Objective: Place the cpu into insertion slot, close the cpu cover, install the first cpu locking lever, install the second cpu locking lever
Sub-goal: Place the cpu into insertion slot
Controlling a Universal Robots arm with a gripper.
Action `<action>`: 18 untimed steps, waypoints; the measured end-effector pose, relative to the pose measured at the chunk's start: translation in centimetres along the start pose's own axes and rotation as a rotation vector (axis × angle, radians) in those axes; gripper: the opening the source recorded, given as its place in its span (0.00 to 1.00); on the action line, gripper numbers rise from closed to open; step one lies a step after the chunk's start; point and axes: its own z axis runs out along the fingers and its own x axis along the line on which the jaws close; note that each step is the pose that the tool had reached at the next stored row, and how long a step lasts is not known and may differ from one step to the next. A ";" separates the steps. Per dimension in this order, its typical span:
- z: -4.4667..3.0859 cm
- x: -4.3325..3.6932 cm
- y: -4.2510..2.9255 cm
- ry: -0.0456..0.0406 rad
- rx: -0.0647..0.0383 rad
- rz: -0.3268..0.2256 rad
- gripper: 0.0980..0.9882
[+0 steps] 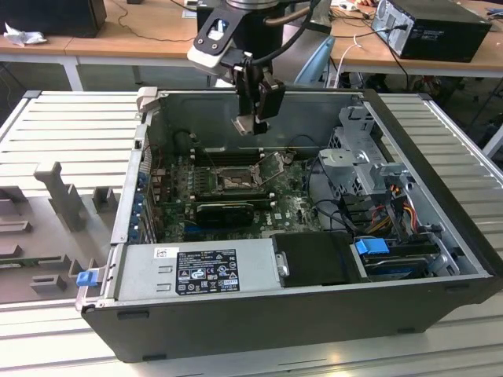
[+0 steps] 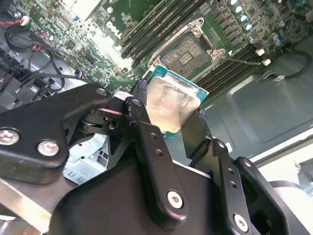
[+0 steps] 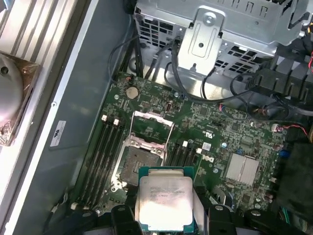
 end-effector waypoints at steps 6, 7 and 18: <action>0.16 0.00 0.00 -0.0051 -0.001 0.059 0.48; 0.18 0.00 0.00 -0.0054 -0.001 0.062 0.48; 0.41 0.00 -0.02 -0.0102 -0.002 0.119 0.48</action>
